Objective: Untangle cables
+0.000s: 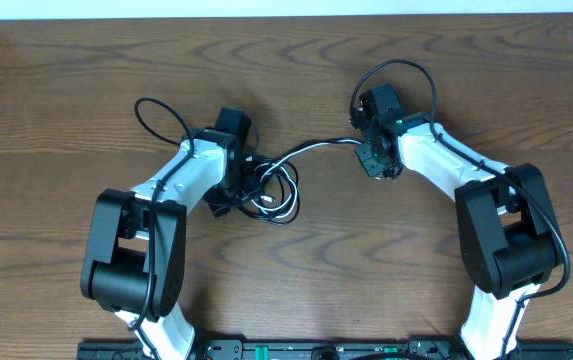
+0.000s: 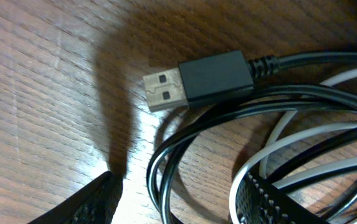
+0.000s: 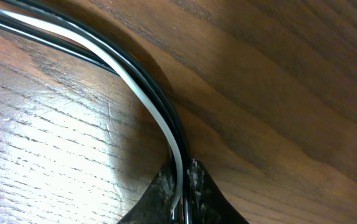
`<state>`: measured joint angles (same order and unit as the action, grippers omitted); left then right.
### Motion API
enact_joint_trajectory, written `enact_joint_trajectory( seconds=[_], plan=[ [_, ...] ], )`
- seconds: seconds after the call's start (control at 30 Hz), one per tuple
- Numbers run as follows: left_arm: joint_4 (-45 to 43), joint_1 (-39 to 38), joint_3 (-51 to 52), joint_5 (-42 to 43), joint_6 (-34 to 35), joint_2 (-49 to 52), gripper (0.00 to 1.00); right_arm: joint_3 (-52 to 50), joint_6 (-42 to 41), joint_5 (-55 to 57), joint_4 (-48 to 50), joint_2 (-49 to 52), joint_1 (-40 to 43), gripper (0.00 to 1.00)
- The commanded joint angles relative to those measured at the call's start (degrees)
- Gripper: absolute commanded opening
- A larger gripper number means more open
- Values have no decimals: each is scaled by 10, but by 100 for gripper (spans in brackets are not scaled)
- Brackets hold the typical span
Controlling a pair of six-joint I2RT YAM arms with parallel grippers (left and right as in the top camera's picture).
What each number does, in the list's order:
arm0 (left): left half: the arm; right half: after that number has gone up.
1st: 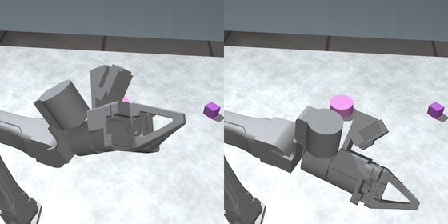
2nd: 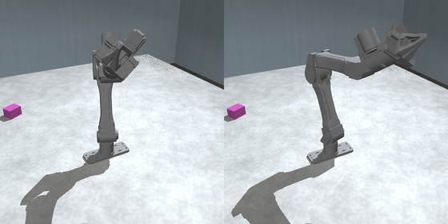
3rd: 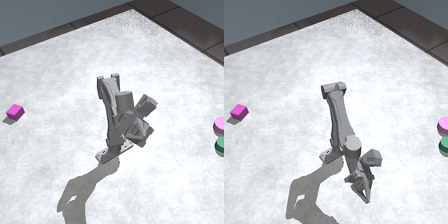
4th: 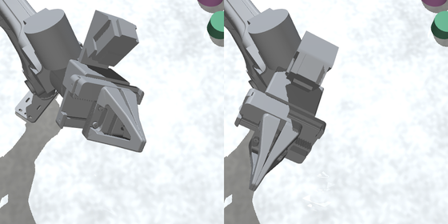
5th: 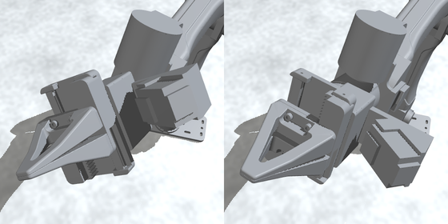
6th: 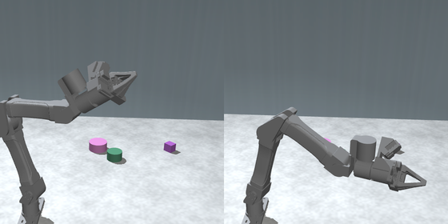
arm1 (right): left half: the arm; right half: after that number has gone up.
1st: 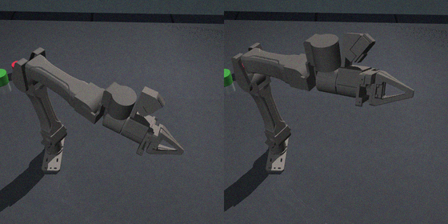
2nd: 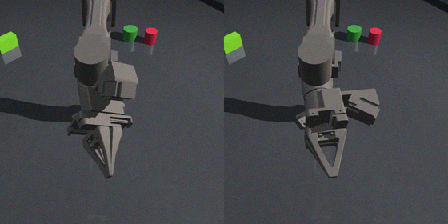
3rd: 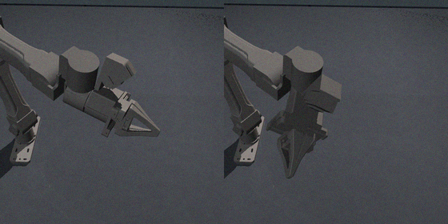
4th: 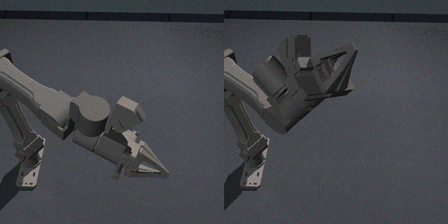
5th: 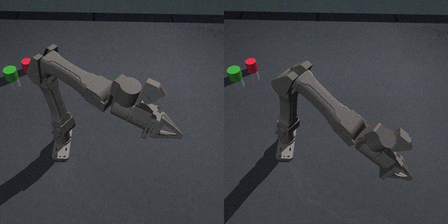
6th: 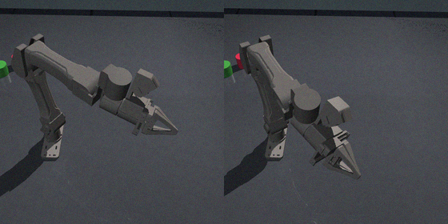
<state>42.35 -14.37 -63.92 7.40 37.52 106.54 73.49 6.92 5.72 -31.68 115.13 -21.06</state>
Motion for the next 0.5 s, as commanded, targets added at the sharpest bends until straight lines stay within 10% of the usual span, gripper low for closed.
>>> enact_joint_trajectory(
  seconds=[0.0,0.47],
  plan=[
    [2,-1,6,-23,3,5,63,-17,0,-18,-5,34,0,9],
    [2,-1,7,-23,3,5,62,-17,0,-18,-4,34,0,9]
  ],
)
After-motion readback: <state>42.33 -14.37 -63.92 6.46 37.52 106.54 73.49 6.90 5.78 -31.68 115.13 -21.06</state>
